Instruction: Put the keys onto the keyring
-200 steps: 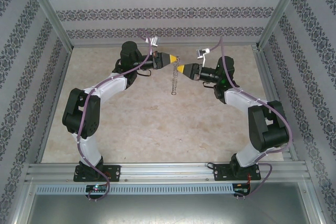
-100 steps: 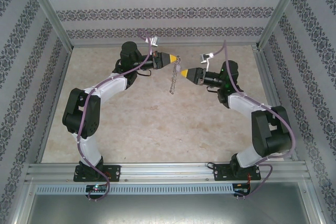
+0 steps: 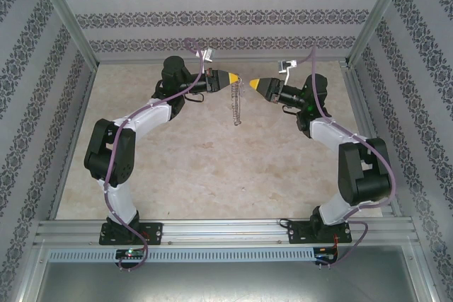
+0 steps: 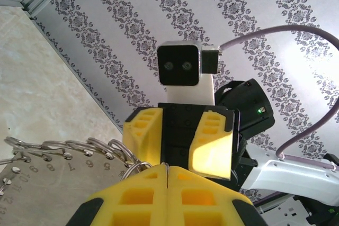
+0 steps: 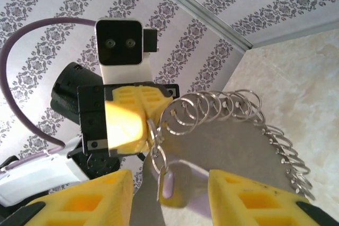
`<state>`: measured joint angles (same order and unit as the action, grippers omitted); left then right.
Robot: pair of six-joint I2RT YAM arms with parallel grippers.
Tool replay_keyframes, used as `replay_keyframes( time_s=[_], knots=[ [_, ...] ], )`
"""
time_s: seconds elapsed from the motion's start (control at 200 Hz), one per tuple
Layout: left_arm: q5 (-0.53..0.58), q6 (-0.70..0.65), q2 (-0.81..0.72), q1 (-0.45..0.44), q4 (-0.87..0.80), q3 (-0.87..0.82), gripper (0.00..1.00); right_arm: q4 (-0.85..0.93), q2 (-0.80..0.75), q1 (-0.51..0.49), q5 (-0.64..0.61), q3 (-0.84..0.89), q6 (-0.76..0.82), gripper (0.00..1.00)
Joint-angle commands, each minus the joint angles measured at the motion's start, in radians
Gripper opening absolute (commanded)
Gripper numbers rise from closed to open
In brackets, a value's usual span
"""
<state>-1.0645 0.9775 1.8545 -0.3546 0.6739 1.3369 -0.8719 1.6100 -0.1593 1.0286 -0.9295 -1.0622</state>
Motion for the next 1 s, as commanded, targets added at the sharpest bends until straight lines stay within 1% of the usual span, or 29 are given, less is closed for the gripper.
replay_keyframes(
  time_s=[0.0, 0.135, 0.24, 0.34, 0.47, 0.6, 0.819, 0.994],
  knots=[
    [-0.007, 0.016, 0.002, -0.006, 0.088, -0.002, 0.00, -0.095, 0.038, -0.020, -0.017, -0.054, -0.038, 0.43],
    [-0.005, 0.019, 0.001, -0.007, 0.090, -0.004, 0.00, -0.140, 0.076, -0.036, -0.017, -0.074, -0.072, 0.42],
    [-0.002, 0.019, 0.001, -0.007, 0.090, -0.005, 0.00, -0.167, 0.088, -0.049, -0.012, -0.075, -0.089, 0.38],
    [0.002, 0.019, 0.002, -0.007, 0.090, -0.004, 0.00, -0.175, 0.087, -0.056, -0.007, -0.065, -0.090, 0.25],
    [0.005, 0.018, 0.003, -0.007, 0.089, -0.003, 0.00, -0.192, 0.080, -0.060, -0.005, -0.040, -0.097, 0.00],
    [0.015, 0.019, 0.007, -0.007, 0.091, -0.002, 0.00, -0.205, 0.069, -0.069, 0.006, -0.018, -0.109, 0.00],
    [0.014, 0.033, 0.015, -0.007, 0.113, -0.008, 0.00, -0.182, 0.072, -0.120, 0.037, -0.035, -0.101, 0.00],
    [0.015, 0.033, 0.013, -0.007, 0.116, -0.014, 0.00, -0.179, 0.076, -0.125, 0.051, -0.029, -0.103, 0.00]
  ],
)
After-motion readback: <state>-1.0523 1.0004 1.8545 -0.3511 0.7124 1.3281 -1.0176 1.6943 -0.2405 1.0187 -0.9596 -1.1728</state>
